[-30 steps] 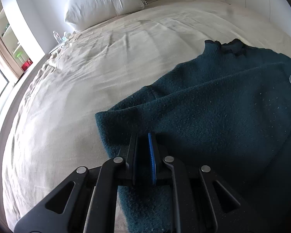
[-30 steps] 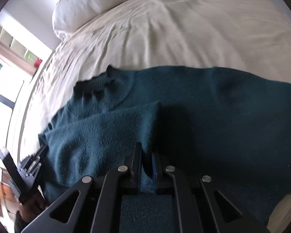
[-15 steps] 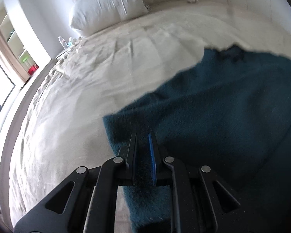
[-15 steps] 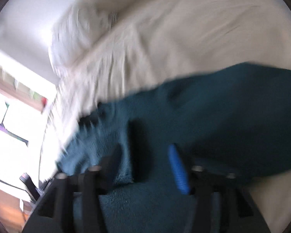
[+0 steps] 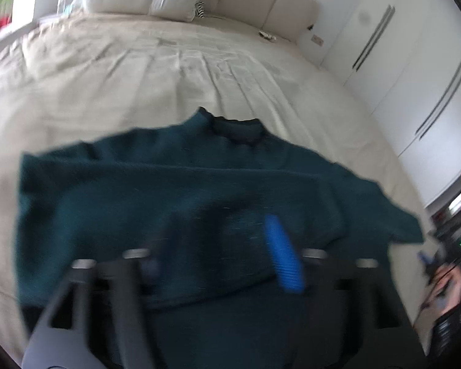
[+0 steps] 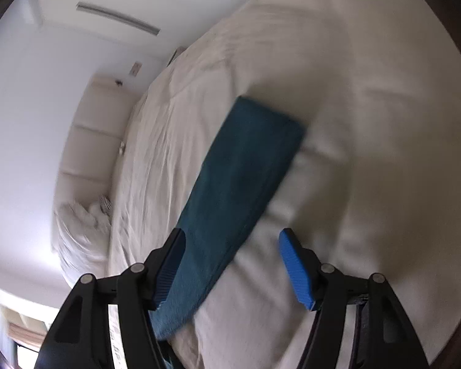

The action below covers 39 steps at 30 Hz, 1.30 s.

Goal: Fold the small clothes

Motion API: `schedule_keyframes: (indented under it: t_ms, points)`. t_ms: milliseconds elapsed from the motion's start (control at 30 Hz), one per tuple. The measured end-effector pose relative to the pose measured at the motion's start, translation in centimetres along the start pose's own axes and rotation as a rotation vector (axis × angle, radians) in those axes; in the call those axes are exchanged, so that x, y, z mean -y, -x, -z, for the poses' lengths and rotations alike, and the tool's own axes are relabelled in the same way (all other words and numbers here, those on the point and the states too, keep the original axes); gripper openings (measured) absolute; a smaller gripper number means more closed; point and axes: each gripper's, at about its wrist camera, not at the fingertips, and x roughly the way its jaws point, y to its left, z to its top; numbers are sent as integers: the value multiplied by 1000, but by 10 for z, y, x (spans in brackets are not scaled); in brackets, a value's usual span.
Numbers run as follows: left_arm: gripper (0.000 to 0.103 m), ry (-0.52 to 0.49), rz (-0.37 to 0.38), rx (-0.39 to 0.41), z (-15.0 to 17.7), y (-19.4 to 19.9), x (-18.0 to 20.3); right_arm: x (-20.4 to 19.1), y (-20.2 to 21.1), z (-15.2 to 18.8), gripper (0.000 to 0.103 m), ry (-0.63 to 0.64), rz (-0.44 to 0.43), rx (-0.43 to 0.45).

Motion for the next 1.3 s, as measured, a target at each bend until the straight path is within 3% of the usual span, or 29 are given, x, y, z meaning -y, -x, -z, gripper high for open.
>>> schedule_keyframes:
  t_ms: [167,300,400,467,633,767,900,1000,1133,1300]
  points:
    - [67,83,83,-42,7,-10,10,11,-27,-16,66,-59,-45,13]
    - [67,132,140,-56,8,-16,15,11,-38,-27,64,-120,-136,68]
    - [67,151,173,-64,5,-19,13,5,-42,-32,46,-91,-106,76]
    - [67,158,184,-64,4,-19,11,-11,-45,-34,23,-15,-72,60]
    - [67,216,236,-66,0,-15,-1,-98,-46,-5,12,286,-6,49]
    - [67,265,289,-77,-5,-12,-13,-194,-62,74,10,616,-30,-32]
    - [67,296,352,-93,-11,-8,-24,-269,-88,220,9,996,-66,-172]
    - [67,309,384,-128,-11,-11,-29,-290,-113,307,9,1163,-59,-240]
    - [67,369,459,-206,-11,-23,-38,-293,-143,372,9,1216,-38,-320]
    - [67,402,537,-314,-3,-42,-29,-266,-150,386,11,1195,-23,-363]
